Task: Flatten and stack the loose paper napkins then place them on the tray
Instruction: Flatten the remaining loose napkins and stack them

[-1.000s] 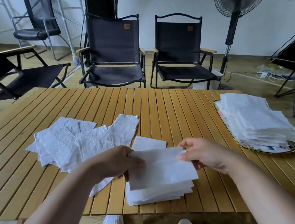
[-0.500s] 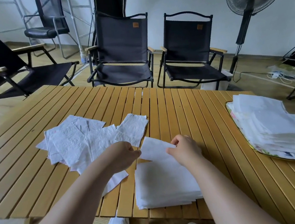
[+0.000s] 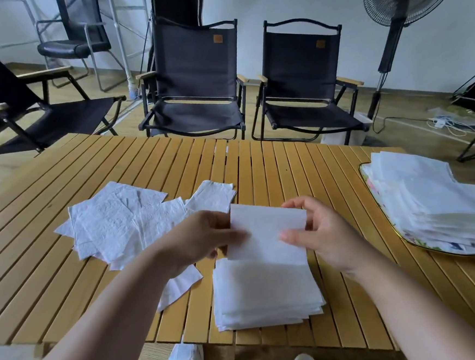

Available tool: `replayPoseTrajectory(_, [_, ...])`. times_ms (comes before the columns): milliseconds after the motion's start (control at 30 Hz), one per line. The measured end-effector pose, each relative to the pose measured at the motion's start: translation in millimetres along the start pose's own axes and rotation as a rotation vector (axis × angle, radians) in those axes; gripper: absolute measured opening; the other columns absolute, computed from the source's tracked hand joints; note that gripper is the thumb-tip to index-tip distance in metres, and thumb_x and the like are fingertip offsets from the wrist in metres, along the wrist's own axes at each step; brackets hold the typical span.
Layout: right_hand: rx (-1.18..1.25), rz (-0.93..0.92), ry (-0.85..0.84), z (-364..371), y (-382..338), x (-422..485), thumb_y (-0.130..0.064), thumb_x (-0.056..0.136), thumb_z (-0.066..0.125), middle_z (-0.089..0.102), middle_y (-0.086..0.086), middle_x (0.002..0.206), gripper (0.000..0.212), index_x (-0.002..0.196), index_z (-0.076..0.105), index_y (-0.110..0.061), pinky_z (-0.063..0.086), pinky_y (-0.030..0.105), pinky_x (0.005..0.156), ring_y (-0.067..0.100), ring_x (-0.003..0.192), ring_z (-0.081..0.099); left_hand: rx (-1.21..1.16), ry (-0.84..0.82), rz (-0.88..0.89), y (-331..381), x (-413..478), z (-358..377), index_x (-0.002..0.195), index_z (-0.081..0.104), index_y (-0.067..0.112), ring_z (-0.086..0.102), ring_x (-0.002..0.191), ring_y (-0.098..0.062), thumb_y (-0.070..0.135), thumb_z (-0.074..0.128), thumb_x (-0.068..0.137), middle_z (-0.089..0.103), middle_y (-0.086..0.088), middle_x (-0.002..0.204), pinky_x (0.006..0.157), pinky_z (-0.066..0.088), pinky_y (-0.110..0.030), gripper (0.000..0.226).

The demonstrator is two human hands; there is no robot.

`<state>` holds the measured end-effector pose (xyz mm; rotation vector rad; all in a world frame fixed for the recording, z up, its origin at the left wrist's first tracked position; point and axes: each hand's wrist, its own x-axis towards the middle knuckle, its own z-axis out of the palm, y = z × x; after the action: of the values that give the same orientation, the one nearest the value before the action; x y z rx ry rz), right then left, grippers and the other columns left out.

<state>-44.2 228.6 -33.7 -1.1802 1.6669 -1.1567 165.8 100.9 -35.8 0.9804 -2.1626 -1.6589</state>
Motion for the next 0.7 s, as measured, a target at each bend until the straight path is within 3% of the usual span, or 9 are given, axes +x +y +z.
replayPoseTrajectory(67, [-0.132,0.113,-0.086,-9.7,9.5,-5.0,-0.023,0.079,0.083,0.076,0.006,0.098,0.046,0.116,0.058,-0.028,0.059,0.045,0.075,0.027,0.089,0.074,0.090,-0.122,-0.098,0.9,-2.8,4.2,0.080,0.073,0.017,0.056,0.059,-0.006,0.023,0.068,0.092,0.070,0.006,0.067,0.057,0.042,-0.021,0.015])
replayPoseTrajectory(167, [-0.289,0.195,-0.157,-10.4,17.9,-9.5,-0.021,0.085,0.080,0.077,0.001,0.096,0.038,0.115,0.057,-0.028,0.055,0.029,0.062,0.019,0.085,0.075,0.245,-0.286,-0.215,-2.1,-4.1,11.4,0.087,0.073,0.012,0.056,0.061,-0.008,0.023,0.064,0.095,0.077,0.001,0.082,0.054,0.040,-0.020,0.016])
replayPoseTrajectory(233, [-0.426,0.228,-0.182,-6.1,19.0,-9.3,-0.026,0.084,0.080,0.076,-0.003,0.094,0.037,0.113,0.056,-0.030,0.052,0.024,0.061,0.012,0.081,0.074,0.319,-0.300,-0.251,-4.8,-2.5,14.0,0.083,0.072,0.016,0.055,0.059,-0.008,0.028,0.064,0.095,0.078,0.001,0.082,0.054,0.039,-0.021,0.019])
replayPoseTrajectory(300, [-0.581,0.266,-0.148,-0.4,18.3,-6.0,-0.037,0.081,0.082,0.069,-0.006,0.089,0.041,0.112,0.056,-0.031,0.047,0.023,0.061,0.010,0.078,0.067,0.431,-0.222,-0.256,-6.9,0.1,10.9,0.079,0.072,0.017,0.053,0.055,-0.008,0.039,0.064,0.094,0.076,0.005,0.074,0.055,0.039,-0.021,0.028])
replayPoseTrajectory(400, [-0.676,0.273,0.043,10.3,15.0,4.0,-0.050,0.085,0.074,0.058,-0.009,0.095,0.042,0.117,0.054,-0.032,0.041,0.023,0.062,0.007,0.084,0.058,0.474,0.142,-0.209,-14.5,3.6,-8.4,0.076,0.068,0.015,0.052,0.056,-0.011,0.037,0.064,0.093,0.067,0.003,0.068,0.054,0.039,-0.023,0.028])
replayPoseTrajectory(433, [-0.675,0.239,0.110,15.3,14.6,7.9,-0.050,0.087,0.072,0.058,-0.010,0.099,0.041,0.119,0.054,-0.032,0.043,0.023,0.065,0.007,0.088,0.058,0.462,0.288,-0.201,-18.2,3.7,-19.6,0.082,0.068,0.014,0.057,0.064,-0.014,0.032,0.064,0.094,0.069,-0.001,0.077,0.058,0.043,-0.024,0.022])
replayPoseTrajectory(500, [-0.679,0.137,0.205,28.9,15.5,17.3,-0.043,0.091,0.069,0.058,-0.012,0.109,0.038,0.123,0.056,-0.029,0.046,0.023,0.072,0.008,0.096,0.058,0.527,0.510,-0.246,-30.7,1.5,-44.5,0.103,0.069,0.019,0.061,0.095,-0.024,0.024,0.060,0.093,0.067,-0.008,0.112,0.080,0.050,-0.032,0.014])
replayPoseTrajectory(567, [-0.660,0.053,0.219,47.5,15.4,27.4,-0.035,0.092,0.069,0.058,-0.012,0.115,0.036,0.126,0.059,-0.027,0.047,0.023,0.080,0.010,0.105,0.057,0.641,0.565,-0.343,-46.6,-3.7,-66.6,0.118,0.064,0.031,0.045,0.124,-0.031,0.020,0.056,0.091,0.052,-0.007,0.139,0.100,0.039,-0.039,0.030])
replayPoseTrajectory(700, [-0.647,-0.045,0.051,97.8,1.9,46.8,-0.027,0.091,0.070,0.059,-0.010,0.127,0.042,0.132,0.057,-0.028,0.048,0.026,0.089,0.012,0.114,0.057,0.692,0.495,-0.426,-69.6,-15.0,-88.8,0.127,0.058,0.043,0.028,0.137,-0.029,0.002,0.048,0.085,0.036,0.000,0.154,0.106,0.034,-0.042,0.059])
